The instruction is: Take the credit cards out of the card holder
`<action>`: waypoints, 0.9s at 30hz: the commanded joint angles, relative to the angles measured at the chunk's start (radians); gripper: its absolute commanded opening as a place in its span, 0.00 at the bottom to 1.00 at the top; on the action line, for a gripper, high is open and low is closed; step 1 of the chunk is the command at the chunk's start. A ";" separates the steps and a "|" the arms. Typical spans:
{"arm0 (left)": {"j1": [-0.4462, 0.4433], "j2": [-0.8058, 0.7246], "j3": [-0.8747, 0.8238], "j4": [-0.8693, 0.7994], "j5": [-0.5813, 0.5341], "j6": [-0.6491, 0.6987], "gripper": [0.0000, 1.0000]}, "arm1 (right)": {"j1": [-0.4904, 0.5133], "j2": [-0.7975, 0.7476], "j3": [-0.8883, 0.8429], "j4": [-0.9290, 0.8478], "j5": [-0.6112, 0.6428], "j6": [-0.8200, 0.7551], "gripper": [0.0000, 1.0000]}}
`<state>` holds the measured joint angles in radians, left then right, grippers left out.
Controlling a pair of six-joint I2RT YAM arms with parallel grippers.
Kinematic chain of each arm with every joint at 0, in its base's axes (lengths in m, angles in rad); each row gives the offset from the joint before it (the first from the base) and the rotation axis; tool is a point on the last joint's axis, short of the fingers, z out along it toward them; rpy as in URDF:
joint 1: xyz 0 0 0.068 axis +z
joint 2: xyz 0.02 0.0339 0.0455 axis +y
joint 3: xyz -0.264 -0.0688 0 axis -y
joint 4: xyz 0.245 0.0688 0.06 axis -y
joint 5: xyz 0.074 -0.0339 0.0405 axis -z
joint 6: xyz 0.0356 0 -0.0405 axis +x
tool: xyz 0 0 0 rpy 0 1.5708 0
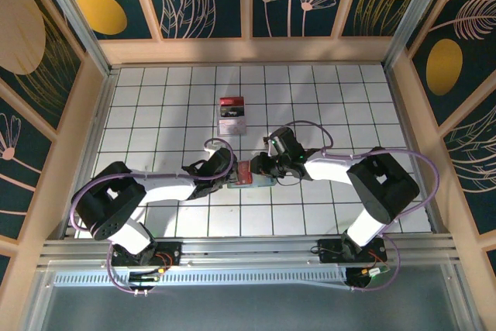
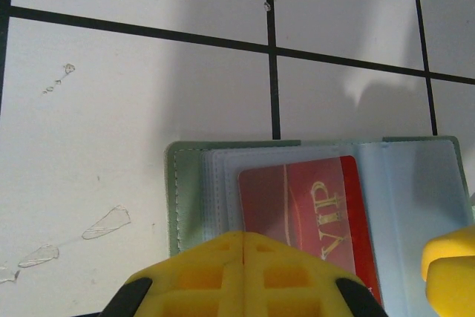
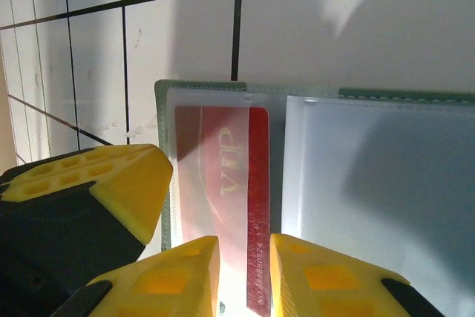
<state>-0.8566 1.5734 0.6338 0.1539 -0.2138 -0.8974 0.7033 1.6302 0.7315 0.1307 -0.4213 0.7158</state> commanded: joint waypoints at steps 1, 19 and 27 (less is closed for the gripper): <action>-0.002 0.019 -0.012 0.012 0.007 -0.023 0.05 | 0.007 -0.001 -0.001 0.019 -0.019 0.006 0.25; -0.002 0.032 -0.026 -0.022 0.001 -0.055 0.02 | 0.010 0.053 -0.024 0.061 -0.044 0.023 0.26; -0.002 0.040 -0.031 -0.029 0.008 -0.065 0.00 | 0.010 0.071 -0.044 0.079 -0.054 0.041 0.26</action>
<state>-0.8566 1.5852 0.6281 0.1619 -0.2111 -0.9417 0.7052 1.6791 0.7074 0.1890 -0.4641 0.7395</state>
